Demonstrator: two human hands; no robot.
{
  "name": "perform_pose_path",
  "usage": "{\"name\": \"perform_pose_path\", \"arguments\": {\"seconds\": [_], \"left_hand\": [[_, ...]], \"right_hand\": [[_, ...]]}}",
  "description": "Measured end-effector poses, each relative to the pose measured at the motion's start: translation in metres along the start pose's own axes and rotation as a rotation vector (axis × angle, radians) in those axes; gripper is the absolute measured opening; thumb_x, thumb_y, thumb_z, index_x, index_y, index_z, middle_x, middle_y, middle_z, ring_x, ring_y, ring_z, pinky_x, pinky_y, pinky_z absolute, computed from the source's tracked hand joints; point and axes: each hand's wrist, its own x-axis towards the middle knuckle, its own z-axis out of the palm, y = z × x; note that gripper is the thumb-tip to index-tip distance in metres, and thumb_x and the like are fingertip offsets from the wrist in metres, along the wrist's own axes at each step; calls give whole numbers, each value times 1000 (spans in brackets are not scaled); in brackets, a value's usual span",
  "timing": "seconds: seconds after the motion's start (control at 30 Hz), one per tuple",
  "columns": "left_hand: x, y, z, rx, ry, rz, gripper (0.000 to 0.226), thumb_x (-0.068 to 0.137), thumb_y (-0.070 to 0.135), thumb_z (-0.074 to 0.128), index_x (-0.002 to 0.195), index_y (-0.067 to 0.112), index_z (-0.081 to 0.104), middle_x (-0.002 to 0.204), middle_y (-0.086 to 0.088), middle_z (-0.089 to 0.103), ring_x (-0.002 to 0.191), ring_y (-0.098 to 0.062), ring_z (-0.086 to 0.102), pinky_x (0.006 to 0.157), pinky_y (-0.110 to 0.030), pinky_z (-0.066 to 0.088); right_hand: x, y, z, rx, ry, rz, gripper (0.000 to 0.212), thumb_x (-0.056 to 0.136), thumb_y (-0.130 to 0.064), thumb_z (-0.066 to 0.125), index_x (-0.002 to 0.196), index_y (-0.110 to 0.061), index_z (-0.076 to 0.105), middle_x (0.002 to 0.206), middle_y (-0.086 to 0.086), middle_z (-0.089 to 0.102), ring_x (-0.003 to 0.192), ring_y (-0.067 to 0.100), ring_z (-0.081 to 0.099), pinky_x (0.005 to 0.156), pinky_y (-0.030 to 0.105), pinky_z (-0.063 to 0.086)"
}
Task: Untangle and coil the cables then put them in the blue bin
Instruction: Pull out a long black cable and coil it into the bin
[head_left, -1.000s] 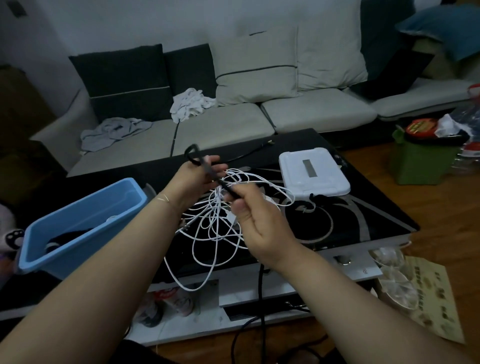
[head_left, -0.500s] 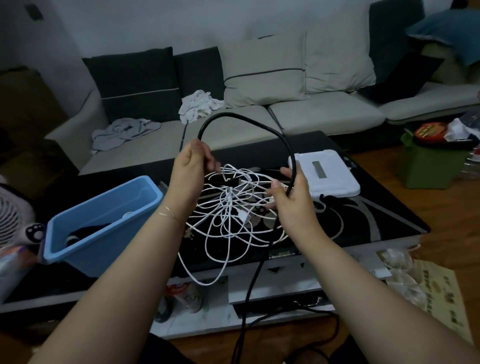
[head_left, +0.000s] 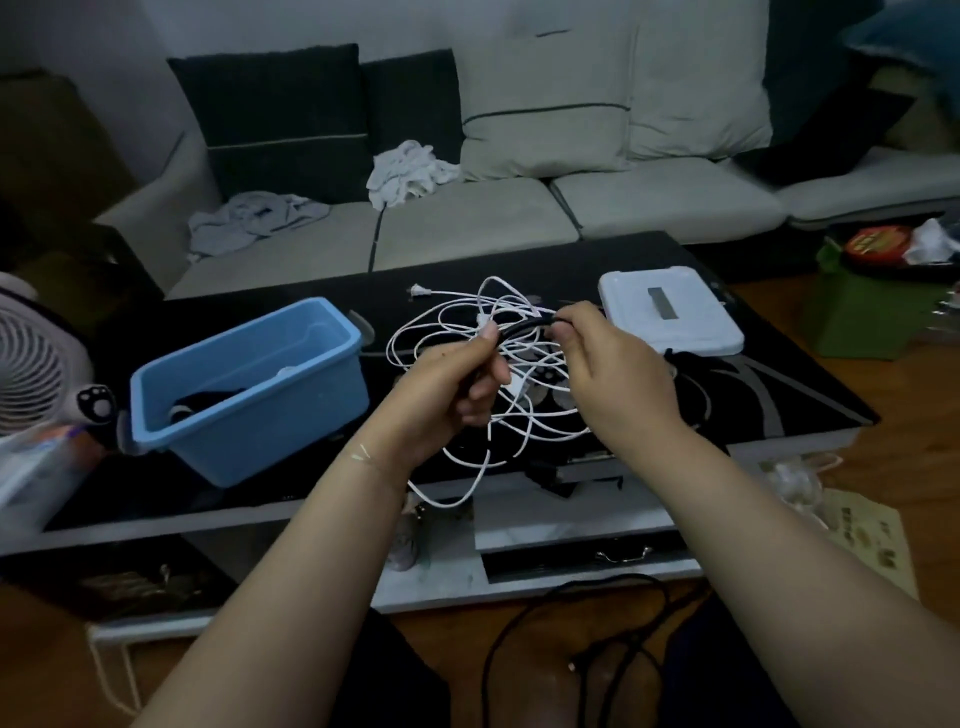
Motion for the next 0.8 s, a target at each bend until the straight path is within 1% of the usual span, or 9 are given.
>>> {"name": "perform_pose_path", "arguments": {"seconds": [0.1, 0.2, 0.27, 0.33, 0.43, 0.5, 0.57, 0.7, 0.8], "left_hand": [[-7, -17, -7, -164, -18, -62, 43, 89, 48, 46, 62, 17, 60, 44, 8, 31, 39, -6, 28, 41, -18, 31], [-10, -32, -7, -325, -35, -94, 38, 93, 43, 39, 75, 15, 56, 43, 8, 31, 35, -3, 25, 39, -17, 29], [-10, -37, -3, -389, -52, -99, 34, 93, 40, 39, 81, 13, 57, 43, 8, 31, 35, -2, 23, 37, -15, 24], [-9, -38, 1, -437, -46, -97, 34, 92, 38, 40, 83, 12, 61, 44, 8, 31, 35, -1, 20, 37, -14, 19], [-7, -35, -1, -519, 9, -45, 37, 95, 40, 38, 83, 14, 61, 53, 8, 38, 35, 0, 23, 35, -13, 15], [-5, -33, -6, -569, 56, 4, 41, 100, 41, 32, 87, 15, 60, 58, 9, 43, 36, 0, 27, 35, -12, 14], [-4, -31, -9, -574, 85, 38, 41, 102, 40, 29, 98, 13, 60, 62, 10, 50, 38, -1, 30, 35, -11, 16], [-5, -30, -11, -433, 156, 125, 35, 104, 26, 30, 118, 8, 56, 77, 8, 69, 45, -1, 35, 39, -10, 24], [-5, -30, -7, -322, 225, 181, 32, 105, 22, 31, 124, 6, 50, 79, 4, 73, 49, -1, 42, 43, -12, 31]], "right_hand": [[0, 9, 1, 69, -29, 183, 26, 102, -39, 35, 103, -19, 52, 74, -3, 60, 74, 26, 57, 59, 38, 42], [4, 26, 11, 120, -85, 338, 17, 101, -39, 36, 99, -24, 45, 69, -8, 53, 65, 15, 51, 55, 33, 36], [3, 32, 21, 167, -115, 421, 14, 102, -36, 37, 98, -23, 43, 74, -7, 53, 66, 8, 48, 55, 31, 32], [2, 35, 30, 213, -135, 464, 17, 102, -33, 37, 97, -19, 44, 84, -1, 56, 74, 16, 52, 63, 34, 37], [-1, 34, 40, 114, -226, 425, 21, 101, -37, 38, 93, -19, 47, 84, 4, 59, 83, 30, 56, 67, 37, 42], [-7, 29, 48, -5, -335, 355, 24, 100, -41, 37, 89, -23, 47, 84, 4, 61, 84, 31, 58, 63, 35, 39], [-16, 22, 59, -110, -426, 280, 26, 100, -43, 37, 89, -24, 50, 90, 7, 65, 89, 32, 60, 62, 34, 36], [-29, 7, 77, -175, -576, 166, 29, 99, -46, 37, 109, -26, 54, 102, 12, 67, 97, 35, 61, 66, 36, 39], [-33, 4, 77, -202, -704, 71, 35, 98, -40, 39, 133, -38, 39, 111, 9, 66, 101, 33, 61, 72, 38, 45]]}}
